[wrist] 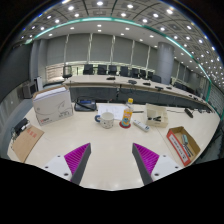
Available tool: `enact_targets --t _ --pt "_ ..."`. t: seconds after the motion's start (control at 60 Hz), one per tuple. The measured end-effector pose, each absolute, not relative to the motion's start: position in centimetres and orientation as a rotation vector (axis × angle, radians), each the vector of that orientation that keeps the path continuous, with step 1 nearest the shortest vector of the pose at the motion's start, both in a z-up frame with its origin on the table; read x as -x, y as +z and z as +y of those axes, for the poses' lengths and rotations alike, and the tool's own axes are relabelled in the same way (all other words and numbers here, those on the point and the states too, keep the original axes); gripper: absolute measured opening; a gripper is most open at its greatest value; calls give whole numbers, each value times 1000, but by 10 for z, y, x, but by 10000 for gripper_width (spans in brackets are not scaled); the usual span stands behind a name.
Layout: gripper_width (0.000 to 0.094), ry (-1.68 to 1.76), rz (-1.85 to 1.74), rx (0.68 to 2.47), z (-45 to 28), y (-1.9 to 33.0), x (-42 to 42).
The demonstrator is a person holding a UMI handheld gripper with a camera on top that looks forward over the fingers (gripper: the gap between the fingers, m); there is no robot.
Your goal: Pour water
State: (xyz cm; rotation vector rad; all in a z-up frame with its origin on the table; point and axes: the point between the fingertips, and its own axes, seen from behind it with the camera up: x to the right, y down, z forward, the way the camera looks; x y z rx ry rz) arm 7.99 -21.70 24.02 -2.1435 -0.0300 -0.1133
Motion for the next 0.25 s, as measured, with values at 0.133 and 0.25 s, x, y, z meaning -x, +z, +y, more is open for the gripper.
enact_targets --t 0.133,0.25 --pt "856 -117 -25 2138 -232 244 -78" --pt "856 -128 -38 2147 -239 243 -78"
